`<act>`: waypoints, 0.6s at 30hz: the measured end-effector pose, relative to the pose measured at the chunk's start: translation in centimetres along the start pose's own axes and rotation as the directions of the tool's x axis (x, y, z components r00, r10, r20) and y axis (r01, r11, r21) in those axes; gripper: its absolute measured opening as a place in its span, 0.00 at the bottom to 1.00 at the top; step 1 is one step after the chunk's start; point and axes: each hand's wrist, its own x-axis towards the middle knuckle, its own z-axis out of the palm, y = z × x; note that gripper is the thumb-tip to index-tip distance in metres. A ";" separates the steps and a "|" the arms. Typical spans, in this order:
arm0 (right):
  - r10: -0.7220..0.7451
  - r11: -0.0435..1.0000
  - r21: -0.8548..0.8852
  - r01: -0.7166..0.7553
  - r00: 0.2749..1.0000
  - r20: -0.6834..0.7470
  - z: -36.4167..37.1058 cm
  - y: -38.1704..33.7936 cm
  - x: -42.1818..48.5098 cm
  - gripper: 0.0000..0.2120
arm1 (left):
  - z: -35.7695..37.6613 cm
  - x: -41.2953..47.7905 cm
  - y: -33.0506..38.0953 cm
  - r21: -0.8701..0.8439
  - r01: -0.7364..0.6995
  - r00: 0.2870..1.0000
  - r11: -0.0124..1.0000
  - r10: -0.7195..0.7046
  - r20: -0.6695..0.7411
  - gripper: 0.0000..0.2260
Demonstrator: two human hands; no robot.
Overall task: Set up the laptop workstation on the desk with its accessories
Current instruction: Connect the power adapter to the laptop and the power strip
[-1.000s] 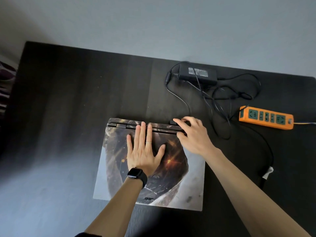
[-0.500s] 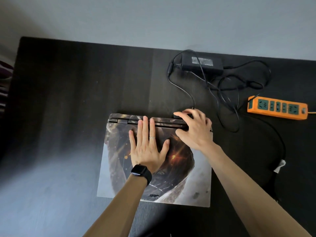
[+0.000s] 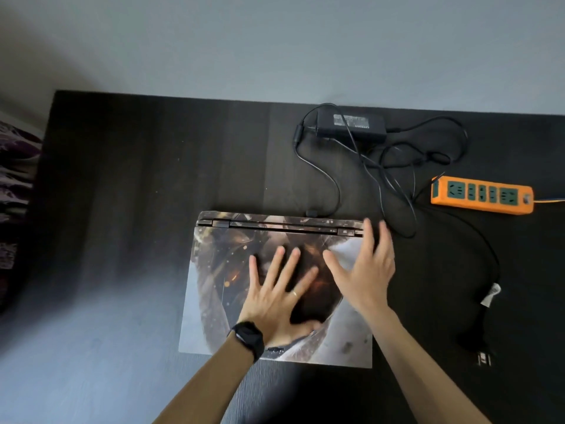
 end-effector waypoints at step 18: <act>0.263 0.863 0.423 -0.276 0.961 0.092 0.2 -1.0 0.3 0.38 | -2.3 2.9 -2.7 0.097 0.028 0.997 0.995 -0.035 0.074 0.47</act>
